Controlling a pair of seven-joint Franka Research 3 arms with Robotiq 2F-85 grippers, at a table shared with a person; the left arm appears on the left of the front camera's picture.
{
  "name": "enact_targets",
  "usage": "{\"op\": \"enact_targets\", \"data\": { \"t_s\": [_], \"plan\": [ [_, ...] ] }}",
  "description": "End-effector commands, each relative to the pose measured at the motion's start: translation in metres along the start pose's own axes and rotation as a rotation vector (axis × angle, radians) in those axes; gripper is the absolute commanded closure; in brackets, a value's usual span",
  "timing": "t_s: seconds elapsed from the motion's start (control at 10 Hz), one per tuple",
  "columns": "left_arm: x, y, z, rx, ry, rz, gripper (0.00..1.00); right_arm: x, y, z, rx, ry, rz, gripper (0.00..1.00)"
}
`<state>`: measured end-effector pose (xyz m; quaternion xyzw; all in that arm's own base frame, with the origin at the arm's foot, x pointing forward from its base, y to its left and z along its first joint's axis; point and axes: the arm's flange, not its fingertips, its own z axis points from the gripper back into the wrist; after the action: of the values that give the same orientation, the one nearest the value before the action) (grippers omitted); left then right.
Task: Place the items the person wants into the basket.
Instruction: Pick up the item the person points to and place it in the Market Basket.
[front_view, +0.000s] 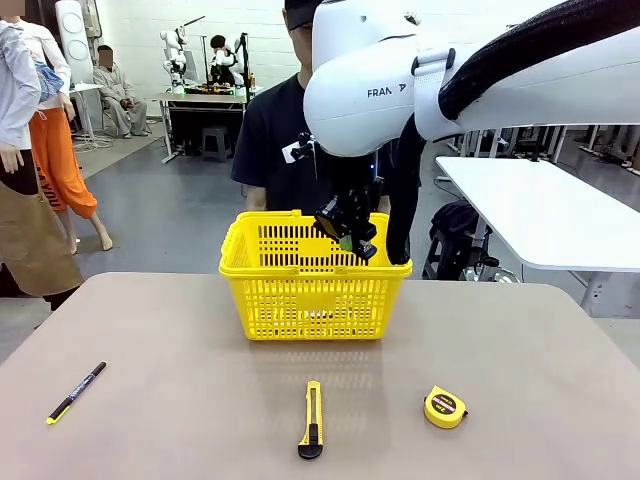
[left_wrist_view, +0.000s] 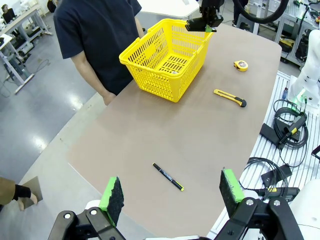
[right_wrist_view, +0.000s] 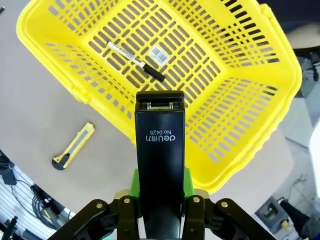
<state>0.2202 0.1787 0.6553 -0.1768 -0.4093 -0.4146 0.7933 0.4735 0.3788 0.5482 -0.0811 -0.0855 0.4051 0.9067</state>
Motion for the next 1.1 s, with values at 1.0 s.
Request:
{"op": "enact_targets", "data": {
  "t_s": [1.0],
  "plan": [
    [0.000, 0.001, 0.001, -0.005, -0.010, -0.007, 0.00, 0.056, -0.054, -0.011, 0.076, 0.015, 0.124, 0.64]
  ]
}}
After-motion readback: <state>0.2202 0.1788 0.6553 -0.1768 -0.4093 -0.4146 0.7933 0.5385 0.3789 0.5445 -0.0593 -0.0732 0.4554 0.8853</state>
